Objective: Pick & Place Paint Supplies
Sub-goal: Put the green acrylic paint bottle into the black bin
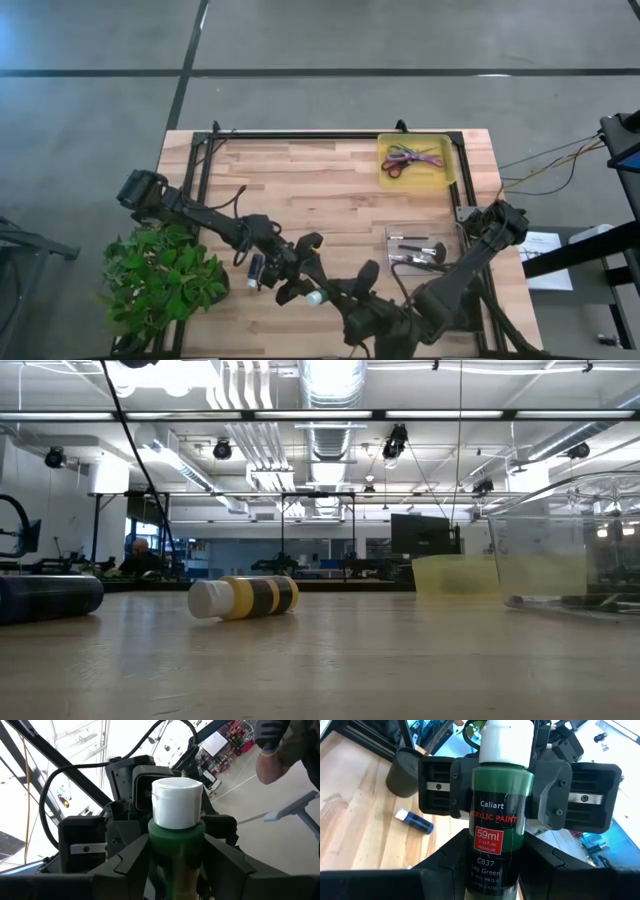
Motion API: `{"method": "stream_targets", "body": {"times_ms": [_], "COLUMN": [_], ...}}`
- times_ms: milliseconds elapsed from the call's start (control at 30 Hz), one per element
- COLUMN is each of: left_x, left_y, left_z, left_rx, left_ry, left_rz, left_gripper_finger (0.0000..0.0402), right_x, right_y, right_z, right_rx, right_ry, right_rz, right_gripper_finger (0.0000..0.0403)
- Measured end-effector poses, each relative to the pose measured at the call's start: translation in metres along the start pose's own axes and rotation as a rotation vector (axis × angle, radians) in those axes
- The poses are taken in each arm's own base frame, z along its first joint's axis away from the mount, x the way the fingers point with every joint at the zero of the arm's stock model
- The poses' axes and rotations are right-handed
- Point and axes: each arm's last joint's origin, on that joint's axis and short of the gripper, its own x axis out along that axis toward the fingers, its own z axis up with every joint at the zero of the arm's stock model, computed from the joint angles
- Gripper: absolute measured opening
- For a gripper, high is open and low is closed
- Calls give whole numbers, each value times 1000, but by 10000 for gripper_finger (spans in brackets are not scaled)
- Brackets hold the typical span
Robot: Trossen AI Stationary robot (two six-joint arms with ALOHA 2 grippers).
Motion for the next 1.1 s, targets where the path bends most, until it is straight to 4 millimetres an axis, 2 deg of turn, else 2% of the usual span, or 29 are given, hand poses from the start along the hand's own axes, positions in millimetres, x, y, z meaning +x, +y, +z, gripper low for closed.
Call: {"method": "stream_targets", "body": {"times_ms": [333, 567, 733, 967, 1100], "left_x": [1, 2, 2, 2, 2], "left_y": [1, 2, 2, 2, 3], "left_z": [0, 0, -1, -1, 0], "left_rx": [3, -2, -3, -4, -4], "left_ry": [4, 8, 12, 13, 12], "left_rz": [-2, -6, -7, -7, 4], "left_gripper_finger": [172, 116, 112, 111, 110], "right_x": [6, 6, 4, -6, -15], "right_y": [-2, -2, -1, 3, -3], "right_z": [-1, -1, 0, 1, 1], "right_rx": [7, 4, 4, 13, 48], "right_ry": [3, 2, -1, -15, -20], "right_rz": [20, 26, 30, 49, 71], "right_gripper_finger": [132, 132, 132, 132, 137]}}
